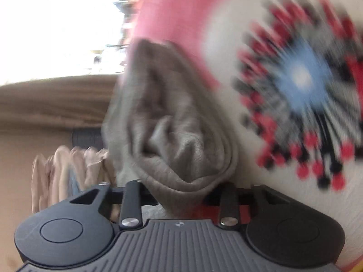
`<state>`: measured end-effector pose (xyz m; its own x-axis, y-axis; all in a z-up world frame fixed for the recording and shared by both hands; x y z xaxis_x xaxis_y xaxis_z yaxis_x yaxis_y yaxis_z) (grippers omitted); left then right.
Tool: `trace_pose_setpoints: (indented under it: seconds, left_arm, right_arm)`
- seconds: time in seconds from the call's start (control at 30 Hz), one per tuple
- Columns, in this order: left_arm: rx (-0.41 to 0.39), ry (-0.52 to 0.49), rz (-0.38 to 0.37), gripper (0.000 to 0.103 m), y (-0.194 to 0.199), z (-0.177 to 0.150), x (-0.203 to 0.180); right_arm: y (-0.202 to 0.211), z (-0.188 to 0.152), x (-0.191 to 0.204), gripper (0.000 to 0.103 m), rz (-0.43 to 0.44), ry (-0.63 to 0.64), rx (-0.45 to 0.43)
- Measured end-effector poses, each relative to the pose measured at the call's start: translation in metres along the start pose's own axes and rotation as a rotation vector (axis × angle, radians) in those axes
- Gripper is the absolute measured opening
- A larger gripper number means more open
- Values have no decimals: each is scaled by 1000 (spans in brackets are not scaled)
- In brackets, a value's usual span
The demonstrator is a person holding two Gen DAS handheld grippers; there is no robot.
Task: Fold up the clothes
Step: 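Carry the lifted hoodie with both grippers toward the stack of folded clothes, then lower the hoodie beside the clothes stack and open both grippers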
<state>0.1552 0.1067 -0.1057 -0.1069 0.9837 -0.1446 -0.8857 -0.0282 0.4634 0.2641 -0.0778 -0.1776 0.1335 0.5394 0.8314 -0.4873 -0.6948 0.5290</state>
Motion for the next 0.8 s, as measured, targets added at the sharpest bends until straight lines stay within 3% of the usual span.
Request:
trace_pose_setpoints:
  seconds: [0.17,0.33,0.4,0.5,0.6,0.67,0.8]
  left_arm:
    - [4,-29,-25,85,6,1,-5]
    - [46,-22,-62,85,7,-3,-9]
    - [55,-27,-76,85,9,-3,-10]
    - [54,-15,-101,85,12,2,-12]
    - [19,7,-132,85,11,17,-16]
    - [-5,28,-161,85,6,30,-19]
    - [-8,16,-204,84,-24,43,-29]
  right_arm:
    - [17,12,37,31,-48,257,-16]
    - [3,17,0,31,-130,256,-7]
    - [-5,19,-11,32,-87,227,25]
    - [-3,21,-16,44,-34,200,74]
    - [26,26,-15,49,-72,266,83]
    - [48,31,-5,50,-123,376,18]
    - [64,44,42,41,-201,711,-166]
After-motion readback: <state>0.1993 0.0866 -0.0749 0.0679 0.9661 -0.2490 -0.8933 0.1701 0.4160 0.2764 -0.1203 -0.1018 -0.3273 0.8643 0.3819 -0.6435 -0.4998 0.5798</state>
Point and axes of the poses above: each gripper's, at about its wrist camera, not at the fingertips, and y roughly against the way its jaws point, x to its left, z to its top, the point moved 7 cm from there along -y, roughly the way its jaws point, and after that the axes turned 10 degrees about y, right-handed, at the moved point
